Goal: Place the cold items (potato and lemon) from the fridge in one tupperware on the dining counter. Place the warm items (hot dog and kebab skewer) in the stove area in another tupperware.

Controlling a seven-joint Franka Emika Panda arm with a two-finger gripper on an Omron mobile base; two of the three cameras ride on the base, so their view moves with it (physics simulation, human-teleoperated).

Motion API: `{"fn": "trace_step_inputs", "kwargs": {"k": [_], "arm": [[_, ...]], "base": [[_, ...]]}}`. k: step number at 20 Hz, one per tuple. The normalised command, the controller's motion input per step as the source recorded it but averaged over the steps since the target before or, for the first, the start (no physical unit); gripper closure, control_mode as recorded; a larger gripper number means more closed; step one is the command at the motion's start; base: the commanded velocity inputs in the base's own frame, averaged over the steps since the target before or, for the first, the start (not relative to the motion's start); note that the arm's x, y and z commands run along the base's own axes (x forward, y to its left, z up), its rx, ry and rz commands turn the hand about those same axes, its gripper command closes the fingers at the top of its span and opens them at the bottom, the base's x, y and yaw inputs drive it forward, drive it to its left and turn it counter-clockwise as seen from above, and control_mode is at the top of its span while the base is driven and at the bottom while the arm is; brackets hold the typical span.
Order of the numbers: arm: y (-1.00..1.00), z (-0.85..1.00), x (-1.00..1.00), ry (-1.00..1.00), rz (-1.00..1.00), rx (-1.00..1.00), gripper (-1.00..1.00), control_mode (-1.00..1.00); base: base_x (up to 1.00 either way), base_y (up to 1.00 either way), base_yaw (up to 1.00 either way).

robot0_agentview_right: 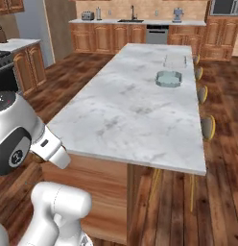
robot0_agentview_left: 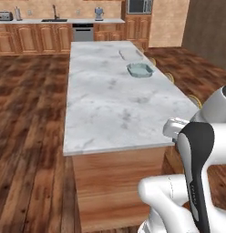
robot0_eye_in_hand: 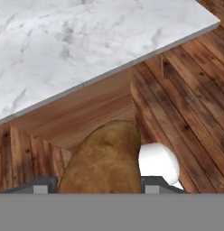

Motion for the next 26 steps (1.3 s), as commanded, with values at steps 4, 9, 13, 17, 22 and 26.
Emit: {"fn": "trace_step_inputs", "kwargs": {"k": [4, 9, 13, 17, 22, 26], "arm": [[0.0, 0.0, 0.0, 0.0, 0.0, 0.0, 1.0, 1.0], [0.0, 0.0, 0.0, 0.0, 0.0, 0.0, 1.0, 1.0], [0.0, 0.0, 0.0, 0.0, 0.0, 0.0, 1.0, 1.0], [0.0, 0.0, 0.0, 0.0, 0.0, 0.0, 1.0, 1.0], [0.0, 0.0, 0.0, 0.0, 0.0, 0.0, 1.0, 1.0], [0.0, 0.0, 0.0, 0.0, 0.0, 0.0, 1.0, 1.0]], "base": [[0.0, -1.0, 0.0], [0.0, -1.0, 0.0], [0.01, -1.0, 0.0], [0.21, -1.0, 0.0], [0.82, -1.0, 0.0], [0.93, -1.0, 0.13]]}}
